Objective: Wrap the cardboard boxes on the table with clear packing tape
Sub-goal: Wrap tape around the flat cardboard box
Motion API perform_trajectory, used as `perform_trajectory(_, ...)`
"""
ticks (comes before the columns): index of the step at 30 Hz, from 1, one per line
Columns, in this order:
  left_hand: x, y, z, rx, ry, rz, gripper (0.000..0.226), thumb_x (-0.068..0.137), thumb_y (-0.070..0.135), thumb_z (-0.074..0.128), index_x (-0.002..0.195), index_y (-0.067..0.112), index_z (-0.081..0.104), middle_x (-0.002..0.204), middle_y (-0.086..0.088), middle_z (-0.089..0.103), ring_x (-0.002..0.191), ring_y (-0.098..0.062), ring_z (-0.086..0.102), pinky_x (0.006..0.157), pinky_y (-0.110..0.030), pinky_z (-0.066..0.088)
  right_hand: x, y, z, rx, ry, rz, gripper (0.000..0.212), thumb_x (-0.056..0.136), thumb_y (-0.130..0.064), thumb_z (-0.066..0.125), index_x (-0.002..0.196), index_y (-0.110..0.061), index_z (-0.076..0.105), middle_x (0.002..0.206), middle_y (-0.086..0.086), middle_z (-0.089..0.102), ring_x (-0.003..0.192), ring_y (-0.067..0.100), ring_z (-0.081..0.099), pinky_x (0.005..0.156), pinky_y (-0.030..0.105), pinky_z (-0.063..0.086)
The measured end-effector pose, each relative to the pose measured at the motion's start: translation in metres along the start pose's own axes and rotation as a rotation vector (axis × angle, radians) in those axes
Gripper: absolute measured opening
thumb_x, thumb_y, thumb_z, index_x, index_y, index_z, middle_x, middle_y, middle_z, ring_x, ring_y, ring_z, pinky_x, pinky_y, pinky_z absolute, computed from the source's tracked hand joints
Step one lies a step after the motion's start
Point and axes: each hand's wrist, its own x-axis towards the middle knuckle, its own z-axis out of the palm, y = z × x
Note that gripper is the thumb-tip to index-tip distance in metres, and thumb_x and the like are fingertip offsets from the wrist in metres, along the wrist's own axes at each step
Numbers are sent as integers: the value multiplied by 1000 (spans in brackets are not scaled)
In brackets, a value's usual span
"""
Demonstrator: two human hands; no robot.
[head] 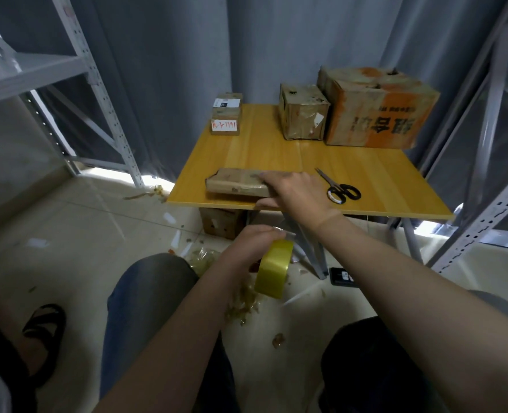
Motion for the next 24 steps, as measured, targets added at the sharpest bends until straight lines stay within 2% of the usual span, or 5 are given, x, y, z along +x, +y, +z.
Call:
perform_trajectory(10,-36,7,-15,-87,176,174,14,97,26,66,104,33,76,115,-6,71,106,-30,68,80,-41,57,-10,1,-32,737,-158,187,38,90,-60,69,103,-26,81,108,-10,77,100,7,69,90,37,58)
perform_trajectory(14,-46,16,-11,-108,236,228,11,96,28,66,99,36,73,114,-4,67,105,-30,65,79,-41,55,-15,-1,-52,747,-400,179,26,84,-47,81,98,-26,84,94,-16,79,90,7,73,78,34,59)
perform_trajectory(20,-55,25,-2,-94,211,243,34,94,28,70,128,28,63,126,-4,64,108,-27,65,99,-50,54,-15,-7,-61,631,-279,241,13,89,-23,80,89,-10,82,83,-6,78,80,7,70,69,25,53)
perform_trajectory(22,-53,24,-2,-110,172,235,50,96,28,70,142,25,50,128,-3,62,102,-19,69,92,-40,58,-16,-5,-61,574,-248,248,9,89,-23,80,87,-14,82,83,-8,77,81,6,69,74,29,55)
perform_trajectory(24,-52,26,-1,-126,151,246,36,102,23,65,135,24,49,107,2,65,71,-1,72,62,-20,58,-17,-2,-62,490,-222,260,9,89,-27,80,85,-18,81,81,-8,76,81,10,70,79,39,60)
